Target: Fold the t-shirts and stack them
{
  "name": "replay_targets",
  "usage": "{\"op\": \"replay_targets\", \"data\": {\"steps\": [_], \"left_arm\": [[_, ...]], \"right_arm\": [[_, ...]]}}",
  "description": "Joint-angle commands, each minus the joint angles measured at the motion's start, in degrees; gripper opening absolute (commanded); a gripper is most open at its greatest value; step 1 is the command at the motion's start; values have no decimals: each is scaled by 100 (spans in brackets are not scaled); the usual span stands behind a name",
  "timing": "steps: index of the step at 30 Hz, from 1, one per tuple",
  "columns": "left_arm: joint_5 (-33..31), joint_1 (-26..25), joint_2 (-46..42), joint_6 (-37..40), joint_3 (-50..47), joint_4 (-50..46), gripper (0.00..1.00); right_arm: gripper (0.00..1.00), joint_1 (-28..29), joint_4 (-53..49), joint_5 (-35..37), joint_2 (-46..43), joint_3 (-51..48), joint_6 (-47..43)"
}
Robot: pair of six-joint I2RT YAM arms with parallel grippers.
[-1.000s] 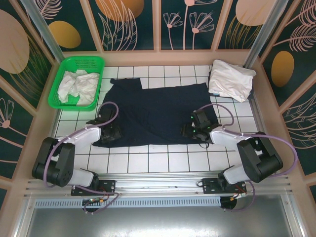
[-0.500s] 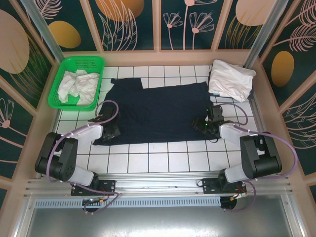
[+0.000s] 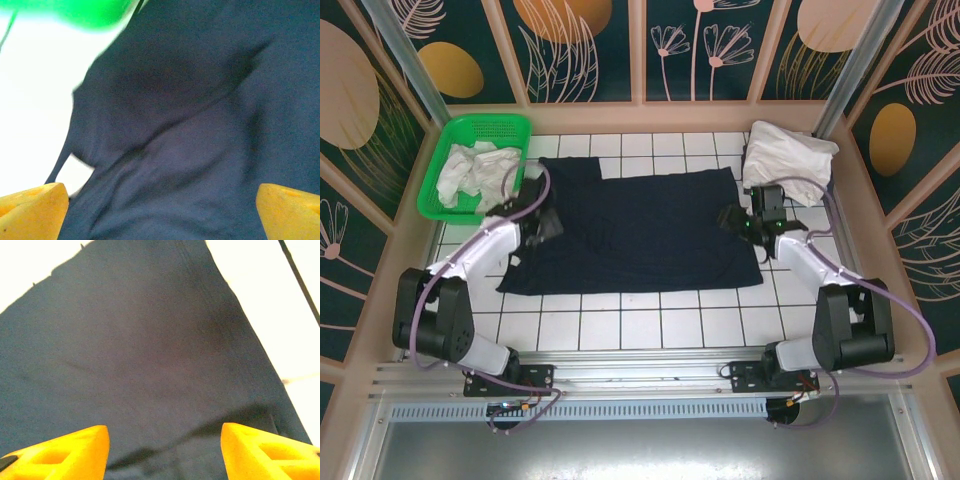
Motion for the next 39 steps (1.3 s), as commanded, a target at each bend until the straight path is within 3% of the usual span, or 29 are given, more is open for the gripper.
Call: {"op": "replay_targets", "data": {"steps": [1,9,15,23,30,39], "left_arm": [[-43,16,761,591,1197,70,96],[-221,220,3991,933,5094,-592,88],[-102,480,5357,782,6790,-655,86],[83,659,5954,769,6930,-341,87],[204,670,6302,830,6977,-234,85],[513,667,6422,994,6934,47,64]], "right_arm": [[62,67,148,163,556,833,-508],[64,103,-2,205,2545,2910,-1309],[65,103,-624,493,4020,4553,-1668],[64,100,-1734,1666,5681,6502,-1966],[63,40,-1837,1798,6205,7046,-2025],[61,24,-1913,2065,6414,7237,-2027]]}}
